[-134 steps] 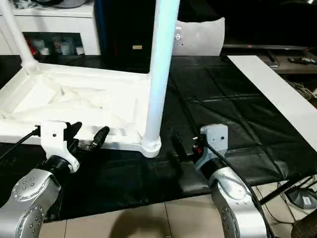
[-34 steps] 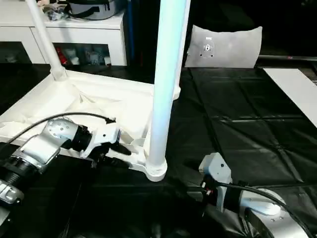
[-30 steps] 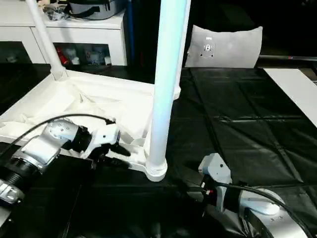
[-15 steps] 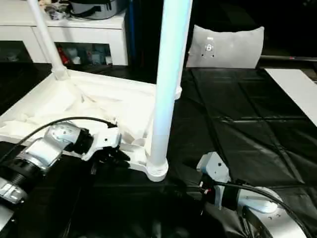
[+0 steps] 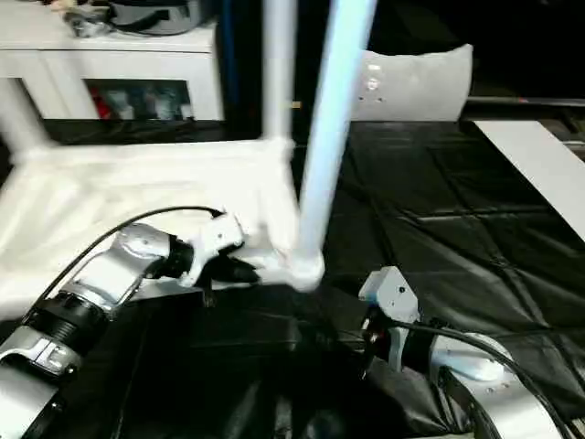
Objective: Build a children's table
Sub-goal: Rotate table base, then rotate leg to tighten
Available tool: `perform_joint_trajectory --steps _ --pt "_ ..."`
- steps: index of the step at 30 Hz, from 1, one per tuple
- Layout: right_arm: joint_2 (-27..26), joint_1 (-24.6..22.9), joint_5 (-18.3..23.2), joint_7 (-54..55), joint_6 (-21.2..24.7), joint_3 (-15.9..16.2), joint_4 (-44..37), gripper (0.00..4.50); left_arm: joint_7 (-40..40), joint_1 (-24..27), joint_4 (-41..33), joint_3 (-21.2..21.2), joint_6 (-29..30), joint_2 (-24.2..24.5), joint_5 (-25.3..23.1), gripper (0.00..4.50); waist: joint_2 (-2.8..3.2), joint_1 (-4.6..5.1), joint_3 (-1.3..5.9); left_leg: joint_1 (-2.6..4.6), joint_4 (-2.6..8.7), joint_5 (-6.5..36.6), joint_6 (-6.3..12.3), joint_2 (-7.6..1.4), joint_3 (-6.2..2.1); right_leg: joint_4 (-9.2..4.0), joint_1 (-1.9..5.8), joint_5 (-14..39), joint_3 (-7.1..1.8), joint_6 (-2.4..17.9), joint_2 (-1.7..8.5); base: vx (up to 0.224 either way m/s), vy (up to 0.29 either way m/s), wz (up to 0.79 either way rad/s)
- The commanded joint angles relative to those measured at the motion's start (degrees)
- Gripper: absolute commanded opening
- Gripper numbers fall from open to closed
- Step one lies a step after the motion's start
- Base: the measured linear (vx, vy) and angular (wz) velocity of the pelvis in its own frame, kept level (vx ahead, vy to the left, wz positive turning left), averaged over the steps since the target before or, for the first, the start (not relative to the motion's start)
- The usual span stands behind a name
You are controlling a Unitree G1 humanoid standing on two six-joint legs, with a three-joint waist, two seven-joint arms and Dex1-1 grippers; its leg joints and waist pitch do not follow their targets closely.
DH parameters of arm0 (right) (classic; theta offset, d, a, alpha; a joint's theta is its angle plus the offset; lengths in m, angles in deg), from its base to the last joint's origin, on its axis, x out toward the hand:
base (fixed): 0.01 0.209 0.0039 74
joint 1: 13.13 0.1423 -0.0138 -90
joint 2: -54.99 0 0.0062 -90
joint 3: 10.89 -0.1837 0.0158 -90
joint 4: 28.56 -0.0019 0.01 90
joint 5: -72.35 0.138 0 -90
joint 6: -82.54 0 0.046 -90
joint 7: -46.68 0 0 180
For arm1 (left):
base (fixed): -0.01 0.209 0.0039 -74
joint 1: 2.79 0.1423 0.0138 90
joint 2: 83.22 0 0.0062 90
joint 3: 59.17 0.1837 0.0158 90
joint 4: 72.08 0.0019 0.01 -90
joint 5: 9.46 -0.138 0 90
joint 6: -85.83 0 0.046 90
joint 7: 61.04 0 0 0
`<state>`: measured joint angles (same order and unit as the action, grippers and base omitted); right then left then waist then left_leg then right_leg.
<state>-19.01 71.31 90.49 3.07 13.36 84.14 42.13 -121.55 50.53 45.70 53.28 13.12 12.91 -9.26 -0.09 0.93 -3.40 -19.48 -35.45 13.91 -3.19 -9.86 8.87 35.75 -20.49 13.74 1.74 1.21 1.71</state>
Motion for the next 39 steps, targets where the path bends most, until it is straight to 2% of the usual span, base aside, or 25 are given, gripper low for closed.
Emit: perform_joint_trajectory --steps 1,3,4,6,9,11,12,13,14,16,18,20,22,25,27,30,32,34,37,39 --pt "-0.3 1.2 -1.1 1.6 -0.6 0.1 0.9 4.50 -1.5 1.9 -0.7 1.1 -2.3 1.3 -1.0 0.01 -0.71 -0.71 3.21 -0.91 4.30 1.1 4.51 -3.39 -1.26 -4.22 2.56 2.2 -3.27 14.3 6.36 0.000 0.000 0.00" --pt "-0.8 1.8 -1.7 2.5 -0.7 -0.2 1.6 4.50 -2.3 2.7 -1.8 2.1 -2.8 2.2 -1.7 0.01 -0.56 -0.86 3.63 -1.06 4.06 -1.7 5.43 -3.40 -1.26 -3.54 2.59 -3.8 -3.24 14.8 6.36 0.000 0.000 0.00" --pt "-0.9 2.2 -2.0 2.7 -0.6 -0.1 2.1 4.50 -3.2 3.3 -2.3 2.6 -5.0 2.7 -1.7 0.01 -0.46 -0.89 3.47 -1.09 4.07 -2.7 6.20 -3.45 -1.21 -3.36 2.40 -6.6 -3.17 15.3 6.33 0.000 0.000 0.00" --pt "-1.1 3.0 -1.9 2.6 -0.8 -0.1 3.2 4.50 -5.1 4.2 -2.9 3.0 -9.8 3.3 -1.5 0.01 -0.51 -1.07 3.43 -1.08 4.09 -1.8 6.50 -3.45 -1.14 -3.46 2.50 -6.5 -3.10 15.5 6.45 0.000 0.000 0.00" --pt "-1.8 4.5 -0.6 0.4 -2.7 -0.2 5.1 4.50 -7.4 4.6 -3.3 3.6 -13.1 4.1 -1.5 0.01 -0.50 -1.53 3.34 -0.80 4.17 -0.1 5.91 -3.70 -0.98 -3.59 2.31 -4.2 -3.10 15.6 6.64 0.000 0.000 0.00" --pt "-2.0 4.9 -0.1 -0.5 -3.3 -0.2 5.6 4.50 -7.9 4.7 -3.4 3.7 -13.7 4.2 -1.5 0.01 -0.53 -1.70 3.30 -0.72 4.24 0.3 5.66 -3.75 -0.95 -3.54 2.26 -3.6 -3.11 15.6 6.59 0.000 0.000 0.00" --pt "-2.2 6.2 -0.1 -2.7 -5.9 0.2 7.8 4.50 -9.2 4.8 -3.4 3.8 -14.3 4.4 -1.1 0.01 -0.64 -1.78 3.30 -0.74 4.26 0.4 5.43 -3.83 -0.92 -3.50 2.31 -3.4 -3.10 15.6 6.66 0.000 0.000 0.00" --pt "-2.3 6.5 -0.1 -3.0 -6.3 0.3 8.3 4.50 -9.5 4.8 -3.4 3.9 -14.4 4.5 -1.1 0.01 -0.86 -1.86 3.33 -0.65 4.25 0.4 5.45 -3.75 -0.86 -3.40 2.24 -3.1 -3.05 15.7 6.66 0.000 0.000 0.00" --pt "-2.6 7.8 0.3 -4.7 -7.9 0.5 10.5 4.50 -10.5 4.8 -3.4 4.2 -14.6 4.7 -0.9 0.01 -0.74 -1.94 3.30 -0.62 4.19 0.3 5.42 -3.73 -0.75 -3.44 2.09 -2.9 -3.06 15.8 6.68 0.000 0.000 0.00" --pt "-2.9 9.5 1.1 -6.5 -8.4 0.6 13.0 4.50 -11.6 4.9 -3.4 5.0 -15.5 5.2 -1.4 0.01 -0.88 -2.10 3.29 -0.62 4.21 0.5 5.38 -3.73 -0.68 -3.50 2.14 -2.4 -3.03 15.9 6.68 0.000 0.000 0.00" --pt "-3.2 11.0 1.4 -7.7 -8.6 0.6 15.0 4.22 -12.4 5.0 -3.4 5.3 -16.2 5.5 -1.6 0.00 -0.82 -2.34 3.38 -0.48 4.20 0.1 5.49 -3.75 -0.62 -3.34 2.07 -2.9 -2.94 16.0 6.65 0.000 0.000 0.00" --pt "-3.4 12.5 2.2 -9.3 -8.1 0.6 16.8 4.22 -13.3 5.1 -3.5 5.3 -16.4 5.7 -1.4 0.00 -0.77 -2.83 3.40 -0.40 4.19 -0.2 5.48 -3.77 -0.45 -3.27 2.00 -3.1 -2.85 15.9 6.67 0.000 0.000 0.00" --pt "-3.2 14.1 3.6 -12.4 -7.0 0.9 18.8 3.88 -14.3 5.1 -3.8 5.3 -16.7 6.0 -1.2 0.00 -0.79 -2.86 3.49 -0.37 4.22 0.5 5.58 -3.79 -0.37 -3.25 2.01 -2.7 -2.73 16.4 6.80 0.000 0.000 0.00" --pt "-2.6 15.3 4.0 -15.4 -6.4 1.8 20.4 3.74 -14.6 4.9 -3.8 5.5 -17.4 6.1 -1.5 0.00 -0.76 -3.15 3.54 -0.22 4.21 0.3 5.60 -3.96 -0.15 -3.14 1.89 -3.0 -2.67 16.3 6.85 0.000 0.000 0.00" --pt "-2.5 16.4 3.7 -16.8 -6.8 2.4 22.2 3.61 -14.9 4.6 -3.4 5.5 -17.9 6.1 -1.8 0.00 -0.71 -3.21 3.59 -0.35 4.22 0.1 5.70 -3.88 -0.12 -3.02 1.93 -3.6 -2.56 16.3 6.88 0.000 0.000 0.00" --pt "-2.8 17.9 2.9 -17.7 -7.8 2.8 24.3 3.35 -15.1 4.4 -3.1 5.6 -18.4 6.2 -2.1 0.00 -0.95 -3.17 3.70 -0.43 4.13 0.0 5.76 -3.78 -0.04 -2.97 1.97 -3.5 -2.50 16.3 6.97 0.000 0.000 0.00" --pt "-2.9 19.1 2.6 -18.7 -8.7 2.8 26.3 3.29 -15.3 4.3 -2.9 5.6 -18.5 6.1 -2.3 0.00 -0.83 -3.13 3.75 -0.56 4.08 -0.2 5.74 -3.72 -0.02 -2.99 2.05 -3.4 -2.46 16.3 7.02 0.000 0.000 0.00" --pt "-2.6 20.0 2.8 -19.9 -8.5 2.8 27.3 2.96 -15.4 4.2 -2.8 5.6 -18.6 6.0 -2.3 0.00 -0.93 -3.20 3.74 -0.61 4.05 -0.7 5.96 -3.69 -0.01 -2.93 2.09 -4.0 -2.45 16.3 6.95 0.000 0.000 0.00" --pt "-2.4 20.3 3.1 -20.7 -8.3 2.9 27.6 2.84 -15.4 4.1 -2.6 5.5 -18.7 6.0 -2.3 0.00 -0.92 -3.24 3.78 -0.61 4.05 -1.0 6.31 -3.77 -0.07 -2.86 2.07 -4.3 -2.37 16.2 6.93 0.000 0.000 0.00" --pt "-1.7 20.7 3.4 -22.4 -7.8 3.4 28.1 2.54 -15.5 3.9 -2.2 5.6 -18.9 5.9 -2.4 0.00 -0.90 -3.29 3.76 -0.57 4.06 -0.6 6.27 -3.79 -0.04 -2.96 2.07 -3.5 -2.35 16.4 6.99 0.000 0.000 0.00"
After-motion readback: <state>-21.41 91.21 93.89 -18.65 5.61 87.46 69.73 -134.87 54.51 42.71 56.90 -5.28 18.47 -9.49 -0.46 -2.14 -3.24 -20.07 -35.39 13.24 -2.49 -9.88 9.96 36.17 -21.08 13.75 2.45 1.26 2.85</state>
